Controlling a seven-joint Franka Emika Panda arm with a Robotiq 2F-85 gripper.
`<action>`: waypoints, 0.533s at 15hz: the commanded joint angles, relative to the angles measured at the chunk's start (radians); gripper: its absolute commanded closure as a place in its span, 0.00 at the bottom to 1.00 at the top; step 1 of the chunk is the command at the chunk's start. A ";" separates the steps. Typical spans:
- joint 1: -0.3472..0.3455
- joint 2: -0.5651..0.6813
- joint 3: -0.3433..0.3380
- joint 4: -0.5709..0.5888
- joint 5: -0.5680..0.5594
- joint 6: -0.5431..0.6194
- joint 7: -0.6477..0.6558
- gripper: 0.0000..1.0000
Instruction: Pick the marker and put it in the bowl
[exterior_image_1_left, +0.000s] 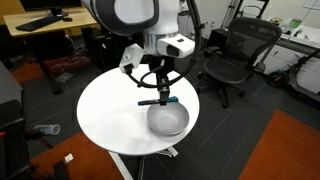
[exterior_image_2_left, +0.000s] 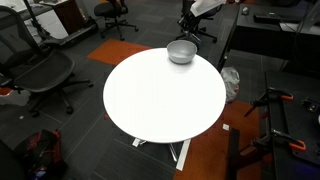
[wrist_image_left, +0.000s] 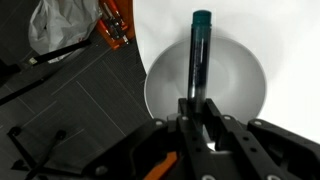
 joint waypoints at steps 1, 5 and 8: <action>-0.003 0.072 -0.012 0.082 -0.004 0.001 -0.001 0.95; -0.008 0.143 -0.012 0.158 0.005 -0.004 -0.011 0.95; -0.019 0.199 -0.006 0.220 0.022 -0.010 -0.021 0.95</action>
